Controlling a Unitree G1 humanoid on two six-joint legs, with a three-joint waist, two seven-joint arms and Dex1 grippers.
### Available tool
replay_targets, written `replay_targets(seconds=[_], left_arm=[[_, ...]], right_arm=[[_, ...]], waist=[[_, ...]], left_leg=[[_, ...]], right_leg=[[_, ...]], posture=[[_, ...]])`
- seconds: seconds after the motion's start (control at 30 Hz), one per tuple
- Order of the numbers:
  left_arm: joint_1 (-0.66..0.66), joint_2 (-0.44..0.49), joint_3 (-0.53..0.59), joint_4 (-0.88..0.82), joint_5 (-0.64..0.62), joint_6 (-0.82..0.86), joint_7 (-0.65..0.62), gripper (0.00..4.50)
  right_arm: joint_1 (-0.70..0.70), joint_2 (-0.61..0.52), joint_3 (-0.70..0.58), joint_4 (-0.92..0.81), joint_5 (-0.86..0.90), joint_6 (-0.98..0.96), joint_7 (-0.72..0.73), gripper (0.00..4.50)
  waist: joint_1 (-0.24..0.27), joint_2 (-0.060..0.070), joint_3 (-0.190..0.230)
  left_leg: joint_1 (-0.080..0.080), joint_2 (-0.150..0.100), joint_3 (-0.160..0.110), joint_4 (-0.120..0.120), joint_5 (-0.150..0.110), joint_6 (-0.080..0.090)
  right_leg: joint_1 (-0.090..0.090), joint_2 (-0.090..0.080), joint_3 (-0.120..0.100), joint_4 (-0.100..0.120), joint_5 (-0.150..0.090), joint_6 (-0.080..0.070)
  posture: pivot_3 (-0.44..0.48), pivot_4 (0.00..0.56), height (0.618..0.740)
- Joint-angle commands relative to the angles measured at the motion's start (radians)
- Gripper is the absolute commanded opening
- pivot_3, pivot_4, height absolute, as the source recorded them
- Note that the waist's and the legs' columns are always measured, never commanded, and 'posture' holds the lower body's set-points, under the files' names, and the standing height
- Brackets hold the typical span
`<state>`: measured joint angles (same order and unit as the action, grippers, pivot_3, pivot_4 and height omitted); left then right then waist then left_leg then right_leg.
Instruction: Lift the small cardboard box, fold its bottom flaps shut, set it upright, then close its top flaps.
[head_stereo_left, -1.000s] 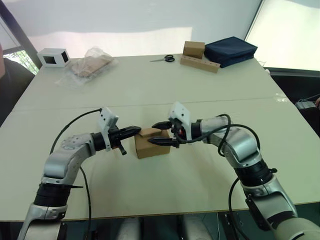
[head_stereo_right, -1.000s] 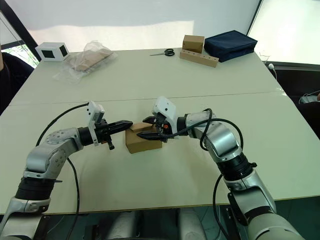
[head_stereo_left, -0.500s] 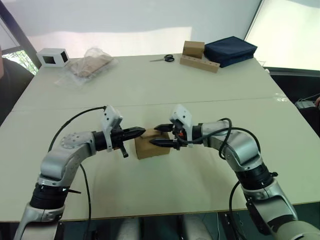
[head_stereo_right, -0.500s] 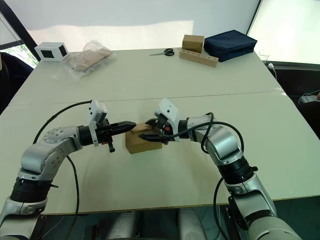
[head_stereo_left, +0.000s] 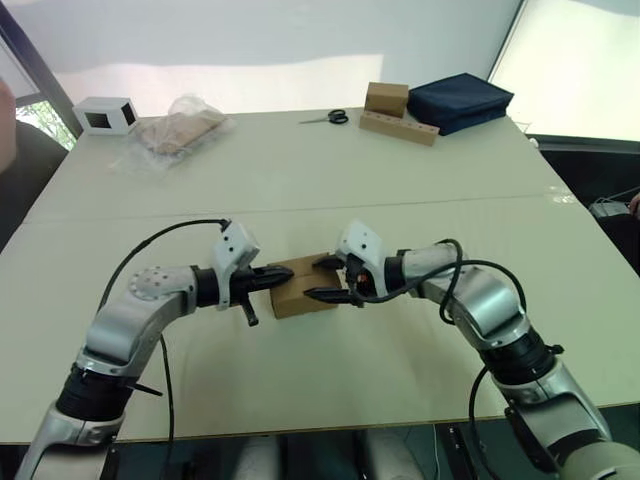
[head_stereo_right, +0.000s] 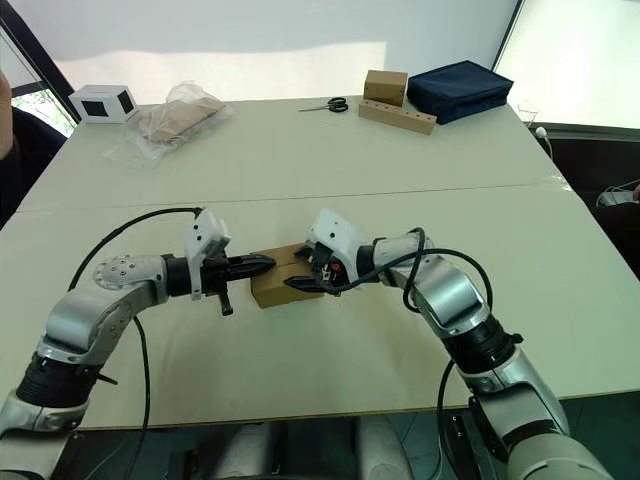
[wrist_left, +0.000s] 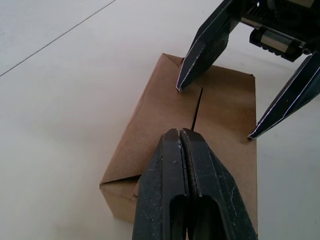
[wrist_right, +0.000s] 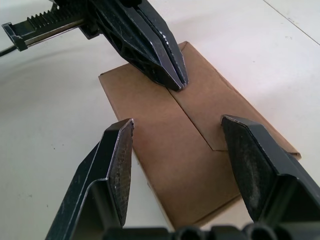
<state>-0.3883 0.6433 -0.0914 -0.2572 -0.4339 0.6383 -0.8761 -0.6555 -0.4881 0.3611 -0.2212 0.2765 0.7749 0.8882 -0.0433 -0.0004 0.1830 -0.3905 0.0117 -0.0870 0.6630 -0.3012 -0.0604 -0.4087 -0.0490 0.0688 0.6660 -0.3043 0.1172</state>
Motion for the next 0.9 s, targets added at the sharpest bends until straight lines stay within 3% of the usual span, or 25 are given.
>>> replay_targets(seconds=[0.03,0.6,0.9], left_arm=[[0.013,0.009,-0.018,-0.006,0.018,-0.001,-0.004,0.0],[0.034,0.007,0.004,0.011,0.022,-0.027,0.005,0.0],[0.052,-0.025,0.218,-0.066,-0.129,0.001,0.066,0.0]], right_arm=[[-0.002,-0.002,0.023,-0.001,-0.011,0.022,0.001,2.85],[0.0,-0.014,0.016,0.003,-0.012,0.015,0.005,2.85],[0.034,0.011,-0.172,-0.062,0.135,-0.009,0.016,2.85]], waist=[[0.0,0.0,0.0],[0.0,0.0,0.0],[0.001,0.0,0.0]], left_leg=[[0.0,0.0,0.0,0.0,0.0,0.0],[0.0,0.0,0.0,0.0,0.0,0.001],[0.0,0.0,0.0,0.0,0.0,0.001]], right_leg=[[0.0,0.0,0.0,0.0,0.0,0.0],[0.0,0.0,0.0,0.0,0.0,0.0],[0.0,0.0,0.0,0.0,0.0,0.0]], posture=[[0.0,0.15,0.74],[0.0,0.15,0.74],[0.0,0.15,0.74]])
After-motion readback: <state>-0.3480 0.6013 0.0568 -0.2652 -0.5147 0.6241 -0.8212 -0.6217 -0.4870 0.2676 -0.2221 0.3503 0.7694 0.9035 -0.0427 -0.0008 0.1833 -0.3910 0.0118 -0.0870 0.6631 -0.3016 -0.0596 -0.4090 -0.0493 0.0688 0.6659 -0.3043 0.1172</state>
